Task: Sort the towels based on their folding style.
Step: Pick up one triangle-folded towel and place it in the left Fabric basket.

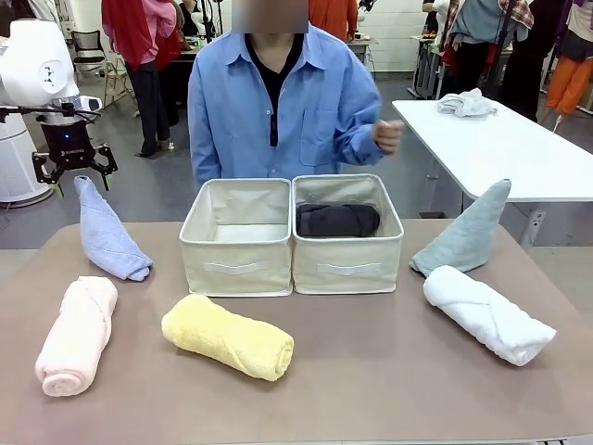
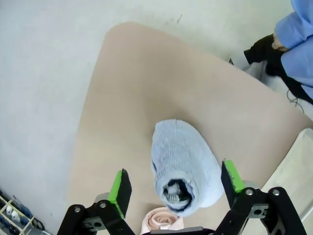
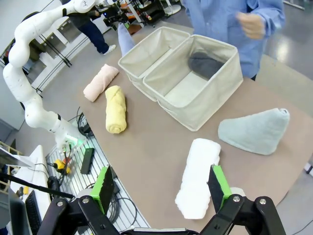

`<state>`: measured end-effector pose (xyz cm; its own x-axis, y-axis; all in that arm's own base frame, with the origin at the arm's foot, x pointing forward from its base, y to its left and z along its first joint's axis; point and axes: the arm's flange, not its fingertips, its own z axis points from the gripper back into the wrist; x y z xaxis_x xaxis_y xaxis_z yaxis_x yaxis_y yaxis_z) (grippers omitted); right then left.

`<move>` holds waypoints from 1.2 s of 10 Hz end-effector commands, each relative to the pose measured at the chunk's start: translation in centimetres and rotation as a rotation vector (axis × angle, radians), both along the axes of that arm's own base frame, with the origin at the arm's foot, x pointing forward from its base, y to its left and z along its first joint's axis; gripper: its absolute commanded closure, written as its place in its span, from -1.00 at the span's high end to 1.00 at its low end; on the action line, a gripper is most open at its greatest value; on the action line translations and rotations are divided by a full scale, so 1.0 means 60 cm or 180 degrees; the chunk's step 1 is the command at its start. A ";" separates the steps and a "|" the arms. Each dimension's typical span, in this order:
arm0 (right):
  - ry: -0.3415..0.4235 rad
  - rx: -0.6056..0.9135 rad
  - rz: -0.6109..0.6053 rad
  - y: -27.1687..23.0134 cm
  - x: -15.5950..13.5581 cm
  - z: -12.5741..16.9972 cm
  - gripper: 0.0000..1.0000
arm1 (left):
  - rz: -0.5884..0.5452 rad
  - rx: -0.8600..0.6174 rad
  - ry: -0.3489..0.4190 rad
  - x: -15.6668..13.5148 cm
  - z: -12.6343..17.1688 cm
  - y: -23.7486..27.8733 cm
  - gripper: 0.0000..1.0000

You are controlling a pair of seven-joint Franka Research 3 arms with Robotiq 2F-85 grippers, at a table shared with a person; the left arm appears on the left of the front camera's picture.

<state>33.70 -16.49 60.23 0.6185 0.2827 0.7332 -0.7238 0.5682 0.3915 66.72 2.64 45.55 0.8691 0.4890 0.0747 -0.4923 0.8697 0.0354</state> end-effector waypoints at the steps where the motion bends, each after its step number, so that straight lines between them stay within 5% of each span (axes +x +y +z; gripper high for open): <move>1: -0.0049 0.0054 0.0036 -0.001 0.001 0.001 1.00 | 0.0045 0.0222 -0.0161 0.012 -0.003 -0.004 -0.02; 3: -0.0049 0.0054 0.0036 -0.001 0.001 0.001 1.00 | -0.0009 0.0194 -0.0169 0.013 -0.002 -0.002 -1.00; 5: -0.0049 0.0054 0.0036 -0.001 0.001 0.001 1.00 | -0.0011 0.0071 -0.0048 0.015 0.001 -0.002 -1.00; 6: -0.0049 0.0054 0.0036 -0.001 0.001 0.001 1.00 | 0.0000 0.0025 -0.0017 0.016 0.002 -0.001 -0.73; 8: -0.0049 0.0054 0.0036 -0.001 0.001 0.001 1.00 | 0.0029 -0.0038 0.0017 0.017 0.005 -0.001 -1.00; 12: -0.0049 0.0054 0.0036 -0.001 0.001 0.001 1.00 | -0.0171 -0.0169 -0.0010 0.011 0.030 0.008 -1.00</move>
